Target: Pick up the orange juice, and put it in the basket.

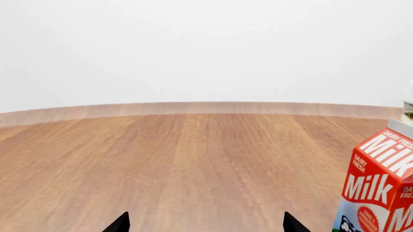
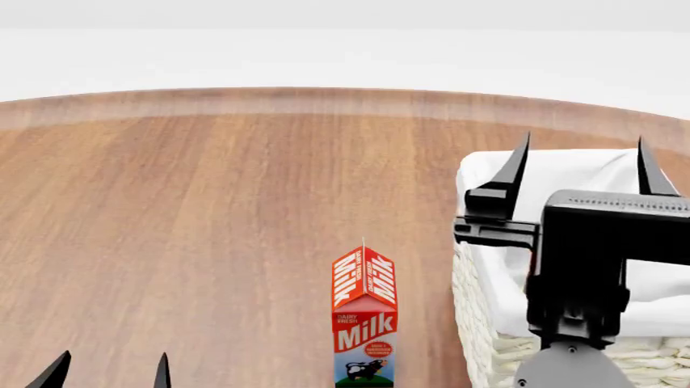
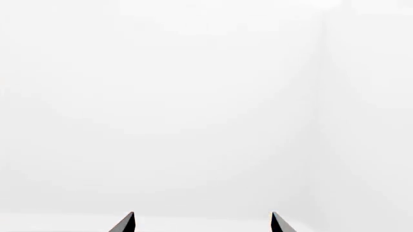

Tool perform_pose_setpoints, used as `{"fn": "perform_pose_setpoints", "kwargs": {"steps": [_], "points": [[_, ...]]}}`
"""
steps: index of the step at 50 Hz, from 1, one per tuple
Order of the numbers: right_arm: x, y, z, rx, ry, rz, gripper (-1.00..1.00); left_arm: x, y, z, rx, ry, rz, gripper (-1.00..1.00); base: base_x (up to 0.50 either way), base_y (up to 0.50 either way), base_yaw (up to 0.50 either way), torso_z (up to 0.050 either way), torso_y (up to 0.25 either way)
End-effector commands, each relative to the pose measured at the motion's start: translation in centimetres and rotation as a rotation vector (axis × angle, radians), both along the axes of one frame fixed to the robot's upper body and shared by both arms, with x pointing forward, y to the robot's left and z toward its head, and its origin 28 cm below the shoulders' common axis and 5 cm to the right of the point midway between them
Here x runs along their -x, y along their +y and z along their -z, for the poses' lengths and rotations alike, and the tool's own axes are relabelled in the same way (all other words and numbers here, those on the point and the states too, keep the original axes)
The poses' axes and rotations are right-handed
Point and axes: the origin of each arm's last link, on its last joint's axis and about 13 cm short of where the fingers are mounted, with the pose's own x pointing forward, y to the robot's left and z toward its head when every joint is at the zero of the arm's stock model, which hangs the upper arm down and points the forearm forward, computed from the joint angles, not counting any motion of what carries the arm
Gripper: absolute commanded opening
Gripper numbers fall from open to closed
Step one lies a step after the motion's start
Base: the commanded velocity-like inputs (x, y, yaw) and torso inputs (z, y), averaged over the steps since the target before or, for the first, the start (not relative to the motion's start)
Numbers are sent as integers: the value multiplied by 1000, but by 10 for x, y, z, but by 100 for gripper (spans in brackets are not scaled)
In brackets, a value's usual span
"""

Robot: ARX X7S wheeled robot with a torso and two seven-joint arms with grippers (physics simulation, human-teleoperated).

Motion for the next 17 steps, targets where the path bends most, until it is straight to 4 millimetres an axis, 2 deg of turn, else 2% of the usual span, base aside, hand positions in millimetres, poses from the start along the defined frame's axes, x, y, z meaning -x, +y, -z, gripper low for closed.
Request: {"fn": "perform_pose_setpoints", "kwargs": {"steps": [1,17], "points": [[17,9,-13,13,-45,-49,100,0,0,0,0,0,0,100,0,0,0,0,0],[24,12,-15,13,-63,-68,100,0,0,0,0,0,0,100,0,0,0,0,0]]}}
